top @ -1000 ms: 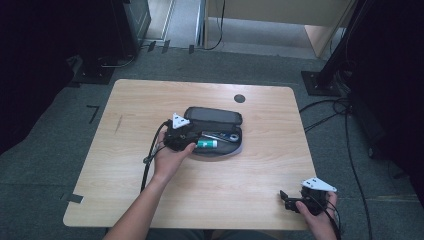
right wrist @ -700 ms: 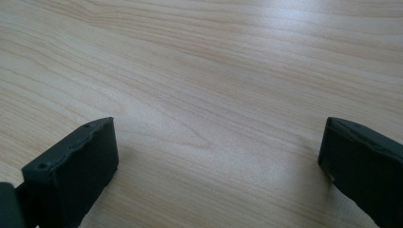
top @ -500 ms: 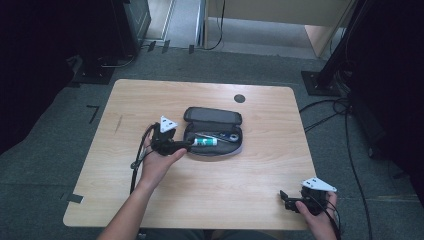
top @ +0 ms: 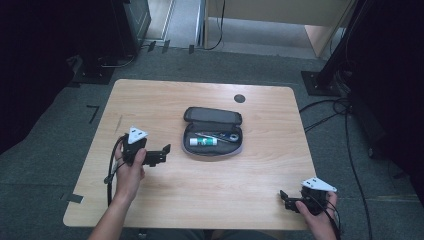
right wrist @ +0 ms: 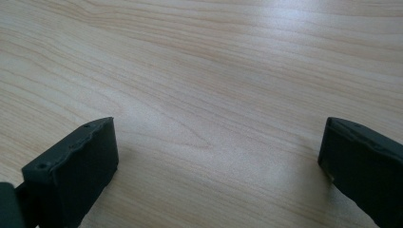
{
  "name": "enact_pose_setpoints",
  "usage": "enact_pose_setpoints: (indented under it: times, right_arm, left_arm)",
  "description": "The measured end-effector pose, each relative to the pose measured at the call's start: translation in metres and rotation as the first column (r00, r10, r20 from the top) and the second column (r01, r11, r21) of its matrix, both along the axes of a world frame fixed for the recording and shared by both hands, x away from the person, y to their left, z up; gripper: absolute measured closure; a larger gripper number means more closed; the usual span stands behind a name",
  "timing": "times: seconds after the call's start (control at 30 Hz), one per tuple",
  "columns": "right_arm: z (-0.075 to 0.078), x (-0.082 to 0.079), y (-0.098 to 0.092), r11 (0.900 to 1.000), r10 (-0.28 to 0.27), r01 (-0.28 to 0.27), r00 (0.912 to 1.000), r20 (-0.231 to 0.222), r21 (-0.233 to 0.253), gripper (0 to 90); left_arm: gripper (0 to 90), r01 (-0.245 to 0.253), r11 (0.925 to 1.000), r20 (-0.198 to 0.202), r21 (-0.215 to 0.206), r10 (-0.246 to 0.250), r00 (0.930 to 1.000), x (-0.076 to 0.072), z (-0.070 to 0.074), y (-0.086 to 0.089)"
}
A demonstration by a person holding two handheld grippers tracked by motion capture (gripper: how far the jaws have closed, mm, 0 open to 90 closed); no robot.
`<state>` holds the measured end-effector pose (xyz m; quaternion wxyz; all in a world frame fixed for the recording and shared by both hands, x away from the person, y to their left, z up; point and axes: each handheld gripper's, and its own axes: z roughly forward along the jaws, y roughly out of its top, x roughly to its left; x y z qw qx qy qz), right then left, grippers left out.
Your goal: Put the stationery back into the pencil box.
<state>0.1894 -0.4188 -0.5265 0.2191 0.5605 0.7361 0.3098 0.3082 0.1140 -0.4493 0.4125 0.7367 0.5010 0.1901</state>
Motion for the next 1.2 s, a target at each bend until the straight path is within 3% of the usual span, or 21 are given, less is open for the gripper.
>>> enact_pose_setpoints:
  times: [0.47,0.73,0.87,0.9,1.0,1.03,1.1,1.2]
  right_arm:
    - [0.000,0.000,0.000,1.000,-0.011,0.011,0.9999,0.002,-0.001,0.0]
    - [0.000,0.000,0.000,1.000,-0.014,0.014,0.9999,0.000,-0.001,0.0]
    - [0.000,0.000,0.000,1.000,-0.014,0.014,0.9999,0.000,-0.002,0.0]
    - [0.000,0.000,0.000,1.000,-0.015,0.015,0.9999,0.000,-0.001,0.0]
    - [0.000,0.000,0.000,1.000,-0.014,0.014,0.9999,0.000,-0.002,0.0]
    - [0.000,0.000,0.000,1.000,-0.015,0.015,0.9999,0.000,-0.001,0.0]
    - [0.000,0.000,0.000,1.000,-0.016,0.016,0.9999,0.001,-0.001,0.0]
    - [0.000,0.000,0.000,1.000,-0.017,0.017,0.9999,0.001,-0.001,0.0]
  left_arm:
    - [0.0,-0.069,0.9975,-0.044,0.015,0.070,0.9966,-0.031,-0.028,0.067]
    - [0.0,-0.115,0.9928,-0.079,0.036,0.117,0.9899,-0.051,-0.047,0.103]
    - [0.0,-0.139,0.9878,-0.085,0.070,0.145,0.9858,-0.061,-0.055,0.122]
    - [0.0,-0.145,0.9845,-0.081,0.098,0.154,0.9848,-0.064,-0.058,0.126]
    - [0.0,-0.147,0.9809,-0.096,0.128,0.160,0.9825,-0.070,-0.067,0.134]
    - [0.0,-0.148,0.9812,-0.110,0.124,0.162,0.9807,-0.072,-0.068,0.137]
    - [0.0,-0.157,0.9793,-0.087,0.128,0.169,0.9818,-0.074,-0.067,0.139]
    - [0.0,-0.176,0.9774,-0.110,0.117,0.189,0.9758,-0.073,-0.068,0.143]
